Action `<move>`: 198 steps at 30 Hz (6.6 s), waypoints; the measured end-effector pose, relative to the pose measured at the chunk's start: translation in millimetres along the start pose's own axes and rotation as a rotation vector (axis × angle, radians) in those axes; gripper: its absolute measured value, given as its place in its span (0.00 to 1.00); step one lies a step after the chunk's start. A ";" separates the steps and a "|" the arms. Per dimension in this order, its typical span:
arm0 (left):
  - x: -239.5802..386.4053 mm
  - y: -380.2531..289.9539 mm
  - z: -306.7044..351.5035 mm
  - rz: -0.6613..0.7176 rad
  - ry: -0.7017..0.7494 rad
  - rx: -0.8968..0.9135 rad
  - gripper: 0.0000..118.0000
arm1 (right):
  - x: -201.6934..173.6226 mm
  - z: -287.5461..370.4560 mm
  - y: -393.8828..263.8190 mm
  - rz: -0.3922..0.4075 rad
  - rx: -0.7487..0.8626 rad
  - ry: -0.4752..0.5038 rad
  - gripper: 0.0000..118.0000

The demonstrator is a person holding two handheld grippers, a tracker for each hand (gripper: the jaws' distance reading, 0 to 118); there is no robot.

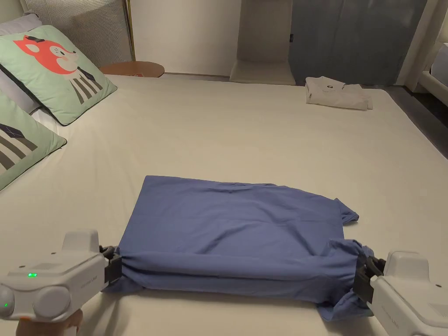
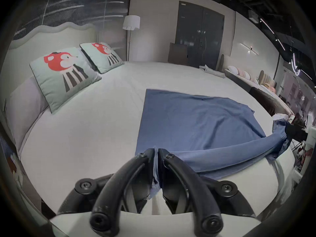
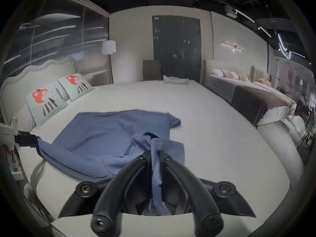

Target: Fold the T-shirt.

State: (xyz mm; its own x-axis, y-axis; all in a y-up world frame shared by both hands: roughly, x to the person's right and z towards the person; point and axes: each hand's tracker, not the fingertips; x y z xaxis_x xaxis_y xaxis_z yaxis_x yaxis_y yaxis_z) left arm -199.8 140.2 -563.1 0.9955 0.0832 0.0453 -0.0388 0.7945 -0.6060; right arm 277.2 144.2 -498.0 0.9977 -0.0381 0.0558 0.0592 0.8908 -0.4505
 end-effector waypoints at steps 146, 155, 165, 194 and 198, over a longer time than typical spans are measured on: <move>59.4 40.0 73.7 0.022 -0.091 0.419 0.90 | -36.6 49.8 66.8 -0.031 0.228 0.037 0.93; 86.6 48.3 71.6 -0.018 -0.017 0.528 0.00 | -59.8 48.8 77.8 0.061 0.324 -0.031 0.08; 83.5 67.1 34.9 -0.052 -0.032 0.423 0.00 | -56.3 23.7 85.0 0.067 0.328 -0.021 0.00; 10.3 131.3 -263.1 -0.003 0.017 -0.334 0.41 | -16.8 -126.6 81.3 0.035 0.101 -0.047 0.00; 18.7 122.0 -261.4 -0.070 0.033 -0.303 0.12 | -9.2 -127.2 75.7 0.001 0.085 -0.056 0.00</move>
State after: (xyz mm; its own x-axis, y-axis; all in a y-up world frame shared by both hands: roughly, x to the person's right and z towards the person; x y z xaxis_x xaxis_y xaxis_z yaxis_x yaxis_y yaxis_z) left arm -163.3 81.4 -843.8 0.9973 0.0114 0.0722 0.0521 0.5814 -0.8120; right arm 276.6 154.4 -645.9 0.9943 -0.0139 0.1060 0.0527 0.9262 -0.3733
